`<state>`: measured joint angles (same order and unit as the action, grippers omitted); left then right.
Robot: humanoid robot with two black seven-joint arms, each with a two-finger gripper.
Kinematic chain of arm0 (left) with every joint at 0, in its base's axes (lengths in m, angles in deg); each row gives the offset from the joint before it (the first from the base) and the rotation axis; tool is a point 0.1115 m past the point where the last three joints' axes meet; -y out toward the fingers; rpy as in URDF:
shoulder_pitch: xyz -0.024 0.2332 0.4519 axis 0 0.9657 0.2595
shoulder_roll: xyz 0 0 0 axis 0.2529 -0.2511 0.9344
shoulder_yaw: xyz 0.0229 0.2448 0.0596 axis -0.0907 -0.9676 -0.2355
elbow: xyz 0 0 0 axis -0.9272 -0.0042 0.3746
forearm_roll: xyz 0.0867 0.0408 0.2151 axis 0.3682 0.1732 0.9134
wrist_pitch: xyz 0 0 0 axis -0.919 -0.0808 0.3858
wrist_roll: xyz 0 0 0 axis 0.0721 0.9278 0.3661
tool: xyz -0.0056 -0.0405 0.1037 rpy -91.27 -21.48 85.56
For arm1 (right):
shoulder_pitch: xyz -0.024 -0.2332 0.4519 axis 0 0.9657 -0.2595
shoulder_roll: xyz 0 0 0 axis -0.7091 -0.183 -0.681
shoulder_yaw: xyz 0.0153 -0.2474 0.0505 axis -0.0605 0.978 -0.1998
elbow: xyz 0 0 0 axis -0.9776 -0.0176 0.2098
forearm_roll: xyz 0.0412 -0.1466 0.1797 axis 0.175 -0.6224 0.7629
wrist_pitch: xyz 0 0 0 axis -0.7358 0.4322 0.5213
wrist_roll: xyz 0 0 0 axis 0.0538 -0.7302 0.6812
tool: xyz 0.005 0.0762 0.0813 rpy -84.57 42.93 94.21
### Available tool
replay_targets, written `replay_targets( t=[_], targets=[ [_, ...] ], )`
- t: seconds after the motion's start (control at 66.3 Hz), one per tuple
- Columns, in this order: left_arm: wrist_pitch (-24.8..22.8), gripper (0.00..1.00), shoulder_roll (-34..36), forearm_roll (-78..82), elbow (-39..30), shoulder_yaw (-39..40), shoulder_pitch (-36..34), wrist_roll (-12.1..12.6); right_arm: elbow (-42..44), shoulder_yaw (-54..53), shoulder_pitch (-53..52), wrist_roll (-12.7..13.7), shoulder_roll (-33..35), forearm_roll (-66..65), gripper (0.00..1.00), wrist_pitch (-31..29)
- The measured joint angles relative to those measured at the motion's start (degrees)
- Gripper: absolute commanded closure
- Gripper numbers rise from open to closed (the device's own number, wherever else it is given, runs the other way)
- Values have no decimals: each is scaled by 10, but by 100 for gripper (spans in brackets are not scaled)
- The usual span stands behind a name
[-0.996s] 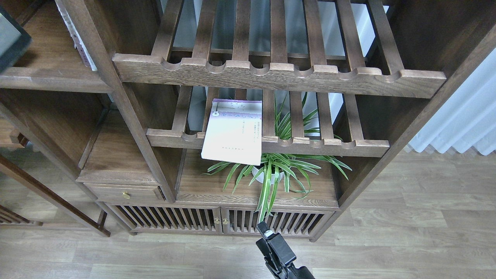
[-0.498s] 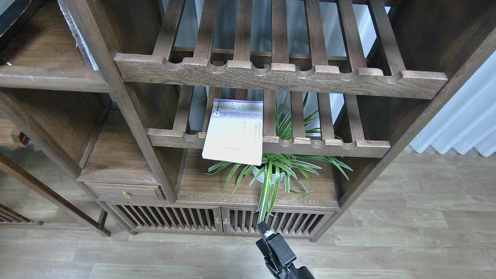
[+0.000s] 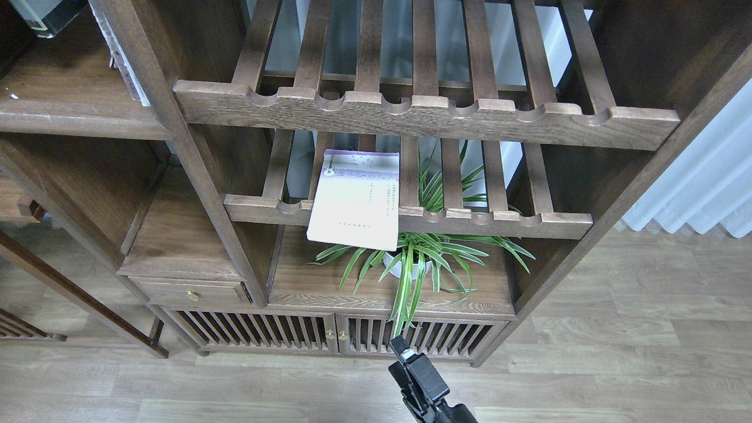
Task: Organize books on shelf
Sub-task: 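Withdraw the left gripper from the side compartment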
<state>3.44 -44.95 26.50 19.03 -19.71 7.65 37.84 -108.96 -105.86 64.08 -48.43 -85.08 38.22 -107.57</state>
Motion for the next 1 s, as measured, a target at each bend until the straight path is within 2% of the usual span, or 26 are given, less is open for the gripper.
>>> replay_targets(
  t=[0.181, 0.347, 0.513, 0.996],
  targets=[
    [0, 91, 6, -5, -7, -7, -12, 5, -1, -1, 0, 0, 0, 0, 1, 0],
    [0, 91, 65, -6, -16, 1, -16, 14, -1, -2, 0, -1, 0, 0, 1, 0],
    [0, 91, 81, -6, -18, 1, -10, 18, 0, -2, -2, -1, 0, 0, 1, 0],
    [0, 91, -24, -2, -12, -6, -10, 28, -1, -3, -3, -1, 0, 0, 1, 0]
  ],
)
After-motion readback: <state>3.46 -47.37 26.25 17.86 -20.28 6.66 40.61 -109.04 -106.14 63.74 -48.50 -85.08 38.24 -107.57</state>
